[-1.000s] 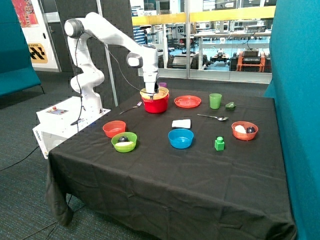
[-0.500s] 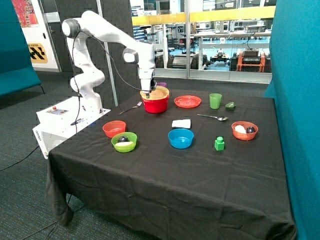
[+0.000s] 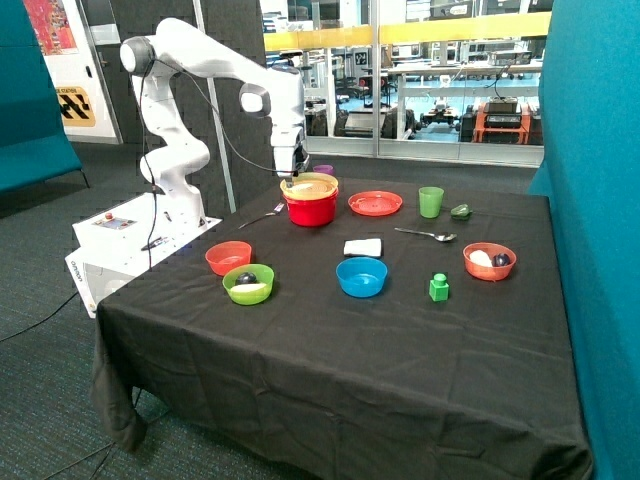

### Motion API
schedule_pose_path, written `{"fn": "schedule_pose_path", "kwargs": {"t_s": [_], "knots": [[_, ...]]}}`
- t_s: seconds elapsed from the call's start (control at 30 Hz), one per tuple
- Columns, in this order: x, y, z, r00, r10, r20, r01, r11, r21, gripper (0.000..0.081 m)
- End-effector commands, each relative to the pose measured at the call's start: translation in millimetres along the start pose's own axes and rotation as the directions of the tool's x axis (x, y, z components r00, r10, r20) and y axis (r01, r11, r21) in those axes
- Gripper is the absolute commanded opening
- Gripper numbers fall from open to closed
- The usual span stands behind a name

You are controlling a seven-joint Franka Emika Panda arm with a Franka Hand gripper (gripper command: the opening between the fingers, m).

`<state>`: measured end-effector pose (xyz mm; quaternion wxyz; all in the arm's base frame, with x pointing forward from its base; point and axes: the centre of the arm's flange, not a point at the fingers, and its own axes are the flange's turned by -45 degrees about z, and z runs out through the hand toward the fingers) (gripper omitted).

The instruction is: Hide the teddy bear in the red bowl

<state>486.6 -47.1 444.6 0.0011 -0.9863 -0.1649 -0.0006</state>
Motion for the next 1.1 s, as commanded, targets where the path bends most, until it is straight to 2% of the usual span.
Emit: {"fn": "schedule_pose_path", "kwargs": {"t_s": [0.0, 0.57, 0.83, 1.07], "knots": [[-2.3, 3.8, -9.0, 0.999, 0.037, 0.0015, -0.037, 0.999, -0.0019, 0.0634], [8.7, 19.7, -2.1, 0.997, 0.073, 0.0014, -0.073, 0.997, -0.002, 0.0613], [-3.9, 40.6, 0.9, 0.997, 0.075, 0.0014, -0.075, 0.997, -0.002, 0.0613], [-10.6, 46.4, -0.5, 0.999, 0.033, 0.0015, -0.033, 0.999, -0.0019, 0.0614]]}}
